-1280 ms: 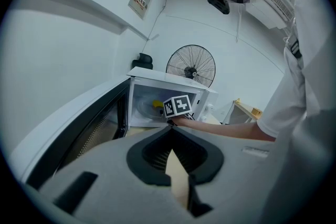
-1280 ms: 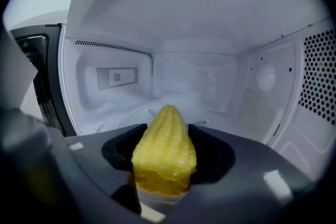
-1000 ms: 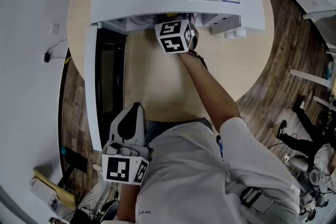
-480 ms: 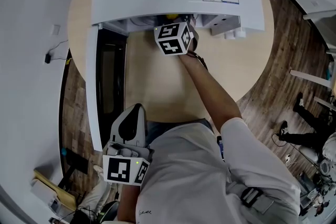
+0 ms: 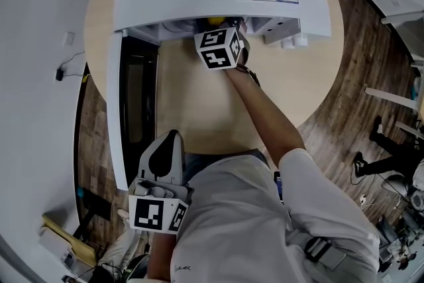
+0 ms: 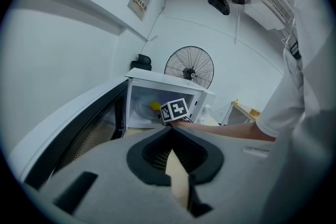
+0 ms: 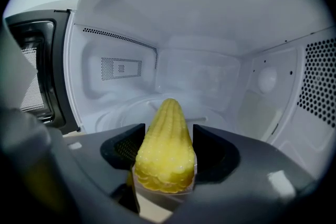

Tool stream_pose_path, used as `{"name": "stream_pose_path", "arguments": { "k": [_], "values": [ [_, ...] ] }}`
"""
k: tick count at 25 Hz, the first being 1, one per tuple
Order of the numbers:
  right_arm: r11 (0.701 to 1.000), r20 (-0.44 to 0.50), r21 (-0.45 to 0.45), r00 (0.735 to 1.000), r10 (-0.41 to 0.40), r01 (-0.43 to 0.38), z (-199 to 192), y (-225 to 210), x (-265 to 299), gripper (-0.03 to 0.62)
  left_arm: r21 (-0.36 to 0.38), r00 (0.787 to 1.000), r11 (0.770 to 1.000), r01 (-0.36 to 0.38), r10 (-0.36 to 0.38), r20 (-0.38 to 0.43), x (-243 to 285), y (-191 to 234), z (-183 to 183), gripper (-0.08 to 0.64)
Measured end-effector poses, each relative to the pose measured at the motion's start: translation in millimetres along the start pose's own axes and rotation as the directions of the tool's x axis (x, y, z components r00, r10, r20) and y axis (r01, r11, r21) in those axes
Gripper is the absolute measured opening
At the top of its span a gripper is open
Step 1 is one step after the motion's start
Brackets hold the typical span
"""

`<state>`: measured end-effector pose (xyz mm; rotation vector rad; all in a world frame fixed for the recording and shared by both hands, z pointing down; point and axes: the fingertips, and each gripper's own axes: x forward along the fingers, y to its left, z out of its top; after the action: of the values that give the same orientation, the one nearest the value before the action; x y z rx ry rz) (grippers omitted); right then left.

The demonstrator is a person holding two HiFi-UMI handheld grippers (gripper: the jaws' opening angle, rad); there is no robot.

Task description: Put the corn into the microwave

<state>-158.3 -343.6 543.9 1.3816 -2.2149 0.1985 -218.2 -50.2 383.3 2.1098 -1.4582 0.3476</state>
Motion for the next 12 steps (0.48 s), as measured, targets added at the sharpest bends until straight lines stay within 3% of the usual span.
{"name": "stream_pose_path", "arguments": {
  "k": [12],
  "values": [
    [1.0, 0.025, 0.023, 1.0, 0.005, -0.005, 8, -2, -12, 0.282, 0.003, 1.0, 1.0, 0.011, -0.011, 0.008, 1, -7, 1, -0.009]
  ]
}}
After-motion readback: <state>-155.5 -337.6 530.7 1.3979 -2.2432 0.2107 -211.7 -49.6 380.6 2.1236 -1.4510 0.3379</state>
